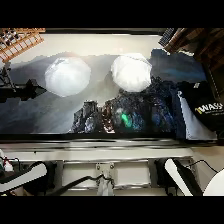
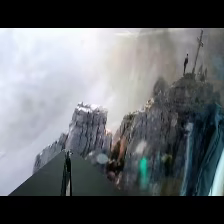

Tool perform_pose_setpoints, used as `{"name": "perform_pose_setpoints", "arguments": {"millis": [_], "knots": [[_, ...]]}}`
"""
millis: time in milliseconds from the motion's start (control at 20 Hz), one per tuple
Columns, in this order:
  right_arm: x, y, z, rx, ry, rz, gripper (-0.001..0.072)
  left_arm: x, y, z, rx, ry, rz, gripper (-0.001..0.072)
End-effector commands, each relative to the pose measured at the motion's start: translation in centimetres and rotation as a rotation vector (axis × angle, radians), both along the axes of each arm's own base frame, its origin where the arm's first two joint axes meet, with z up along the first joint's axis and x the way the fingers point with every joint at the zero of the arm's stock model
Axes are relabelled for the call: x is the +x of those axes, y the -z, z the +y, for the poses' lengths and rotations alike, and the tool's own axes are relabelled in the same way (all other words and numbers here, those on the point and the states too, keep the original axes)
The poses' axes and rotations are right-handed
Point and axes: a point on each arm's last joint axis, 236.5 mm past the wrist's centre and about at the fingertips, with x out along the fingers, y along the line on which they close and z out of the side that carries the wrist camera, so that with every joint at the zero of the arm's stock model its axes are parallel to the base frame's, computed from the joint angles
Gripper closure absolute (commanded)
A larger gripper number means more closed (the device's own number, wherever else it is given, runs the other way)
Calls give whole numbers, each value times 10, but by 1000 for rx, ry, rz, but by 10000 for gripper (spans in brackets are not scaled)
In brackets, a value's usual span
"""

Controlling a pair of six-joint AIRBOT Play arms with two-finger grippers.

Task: Fold the clothes and pants, and hang the long-sleeved shirts on hangers.

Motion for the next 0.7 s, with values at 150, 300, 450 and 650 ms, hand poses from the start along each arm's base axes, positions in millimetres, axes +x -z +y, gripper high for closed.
{"name": "perform_pose_setpoints", "arguments": {"millis": [150, 300, 450, 650], "knots": [[-26, 37, 14, 89, -68, 120, 578, -5, 1, -4, -11, 18, 17, 688], [-45, 40, 23, 133, -104, 222, 406, -5, 1, -4, -10, 17, 16, 689], [-58, 38, 31, 171, -205, 308, 408, -5, 1, -4, -11, 18, 16, 689], [16, 40, 68, 265, -525, 65, 407, -7, -2, -16, -15, 65, 4, 464]]}}
